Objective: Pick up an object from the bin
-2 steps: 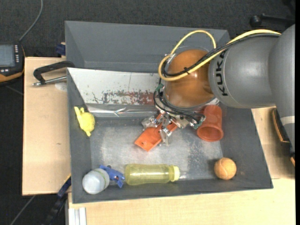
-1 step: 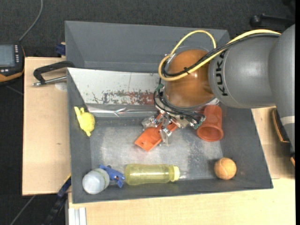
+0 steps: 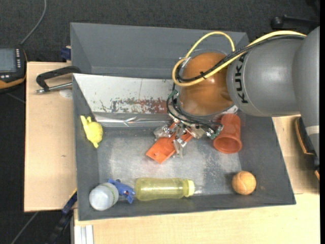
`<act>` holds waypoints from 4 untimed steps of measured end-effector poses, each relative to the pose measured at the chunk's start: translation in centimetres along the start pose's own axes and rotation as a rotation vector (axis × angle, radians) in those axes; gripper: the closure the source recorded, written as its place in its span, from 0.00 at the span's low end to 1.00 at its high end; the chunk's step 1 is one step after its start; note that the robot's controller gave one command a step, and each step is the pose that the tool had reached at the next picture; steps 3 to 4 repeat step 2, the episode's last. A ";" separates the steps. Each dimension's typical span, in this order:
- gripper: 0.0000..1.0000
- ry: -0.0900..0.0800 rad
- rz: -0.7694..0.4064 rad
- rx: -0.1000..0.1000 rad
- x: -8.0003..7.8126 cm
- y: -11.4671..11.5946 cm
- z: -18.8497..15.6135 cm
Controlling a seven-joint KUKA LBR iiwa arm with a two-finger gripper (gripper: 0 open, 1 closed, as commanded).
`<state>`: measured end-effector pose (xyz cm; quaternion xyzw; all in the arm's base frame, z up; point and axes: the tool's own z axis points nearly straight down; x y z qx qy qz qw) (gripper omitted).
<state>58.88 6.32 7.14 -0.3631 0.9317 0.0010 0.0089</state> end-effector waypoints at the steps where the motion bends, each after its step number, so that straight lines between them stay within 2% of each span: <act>1: 1.00 0.004 0.000 -0.004 0.1 0.1 -1.2; 2: 1.00 0.004 0.000 -0.004 0.0 0.2 -3.5; 4: 1.00 0.004 0.000 -0.004 0.0 0.2 -3.5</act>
Offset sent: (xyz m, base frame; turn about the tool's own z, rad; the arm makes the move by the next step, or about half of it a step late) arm 0.0000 0.0000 0.0130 0.0000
